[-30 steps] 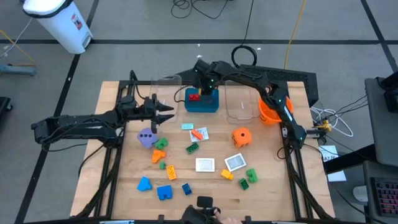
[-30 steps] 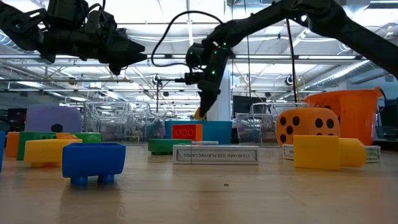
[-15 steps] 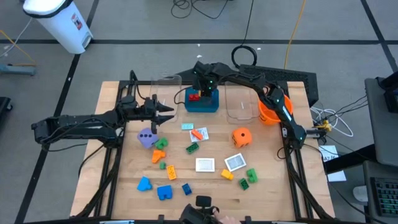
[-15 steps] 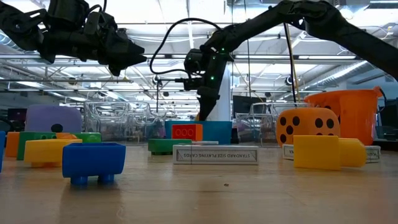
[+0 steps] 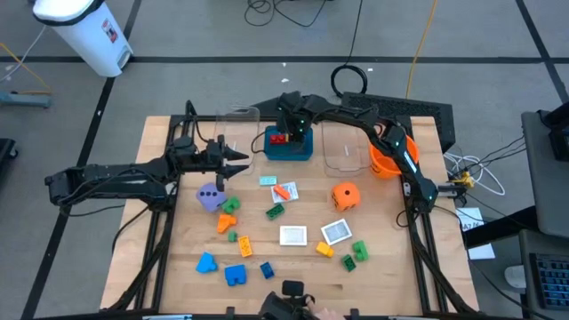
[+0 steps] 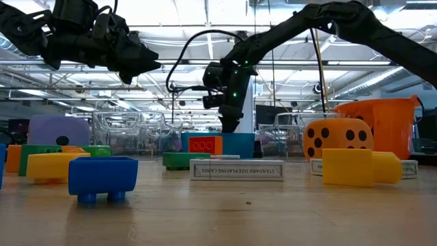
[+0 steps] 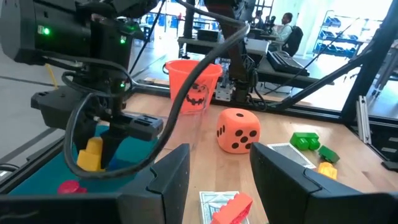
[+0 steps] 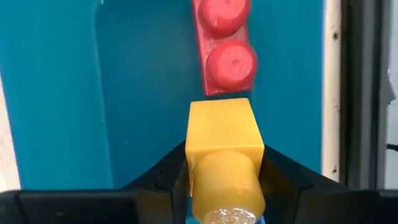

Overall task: Pick & Place Toys
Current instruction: Put the yellow game piece into the blue bin, then put the purple dice into the left transparent bin

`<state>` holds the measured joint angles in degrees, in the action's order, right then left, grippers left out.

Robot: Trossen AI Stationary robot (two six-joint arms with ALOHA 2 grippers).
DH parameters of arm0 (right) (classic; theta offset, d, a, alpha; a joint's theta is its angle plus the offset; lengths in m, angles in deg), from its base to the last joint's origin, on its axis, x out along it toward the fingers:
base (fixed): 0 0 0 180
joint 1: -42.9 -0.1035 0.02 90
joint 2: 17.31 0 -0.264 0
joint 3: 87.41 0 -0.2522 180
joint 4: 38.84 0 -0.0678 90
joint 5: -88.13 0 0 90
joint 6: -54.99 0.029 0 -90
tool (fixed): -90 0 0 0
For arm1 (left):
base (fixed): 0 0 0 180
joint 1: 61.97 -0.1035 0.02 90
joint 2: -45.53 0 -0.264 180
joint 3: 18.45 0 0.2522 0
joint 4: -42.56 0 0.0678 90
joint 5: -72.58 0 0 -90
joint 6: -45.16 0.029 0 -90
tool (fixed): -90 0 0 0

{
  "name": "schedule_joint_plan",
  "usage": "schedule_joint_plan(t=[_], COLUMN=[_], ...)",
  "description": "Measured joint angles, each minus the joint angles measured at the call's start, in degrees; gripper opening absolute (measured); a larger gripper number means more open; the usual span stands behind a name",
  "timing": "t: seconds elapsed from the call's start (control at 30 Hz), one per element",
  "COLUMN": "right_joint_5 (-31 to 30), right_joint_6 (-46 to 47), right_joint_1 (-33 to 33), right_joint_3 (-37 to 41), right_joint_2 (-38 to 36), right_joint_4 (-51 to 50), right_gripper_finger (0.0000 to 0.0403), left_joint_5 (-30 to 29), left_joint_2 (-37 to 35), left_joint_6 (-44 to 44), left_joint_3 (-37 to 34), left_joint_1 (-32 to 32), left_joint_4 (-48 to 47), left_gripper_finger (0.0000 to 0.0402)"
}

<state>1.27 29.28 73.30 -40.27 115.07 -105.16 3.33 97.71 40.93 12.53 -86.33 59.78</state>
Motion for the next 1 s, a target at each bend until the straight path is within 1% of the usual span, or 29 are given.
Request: schedule_joint_plan(t=[0.2, 0.27, 0.37, 0.57, 0.87, 1.0], right_joint_5=[-0.1, -0.6, -3.2, -4.6, -4.8, -5.0], right_joint_6=[-0.3, -0.3, -0.3, -0.8, -2.4, -2.7], right_joint_1=[0.0, 0.0, 0.0, 0.0, 0.0, 0.0], right_joint_3=[1.0, 0.9, 0.9, 0.9, 0.9, 0.9], right_joint_2=[0.0, 0.0, 0.0, 0.0, 0.0, -1.4], right_joint_4=[1.9, 2.9, 3.4, 3.4, 3.6, 3.8], right_gripper_finger=[0.0138, 0.0145, 0.0160, 0.0180, 0.0184, 0.0184], left_joint_5=[0.0, 0.0, 0.0, 0.0, 0.0, -0.3], left_joint_2=[0.0, 0.0, 0.0, 0.0, 0.0, 0.0], left_joint_6=[-0.1, -0.1, -0.1, -0.1, 0.4, 1.8], left_joint_3=[0.0, 0.0, 0.0, 0.0, 0.0, 0.0], left_joint_1=[0.0, 0.0, 0.0, 0.0, 0.0, 0.0], left_joint_4=[0.0, 0.0, 0.0, 0.0, -0.1, -0.4], left_gripper_finger=[0.0175, 0.0175, 0.0175, 0.0175, 0.0175, 0.0175])
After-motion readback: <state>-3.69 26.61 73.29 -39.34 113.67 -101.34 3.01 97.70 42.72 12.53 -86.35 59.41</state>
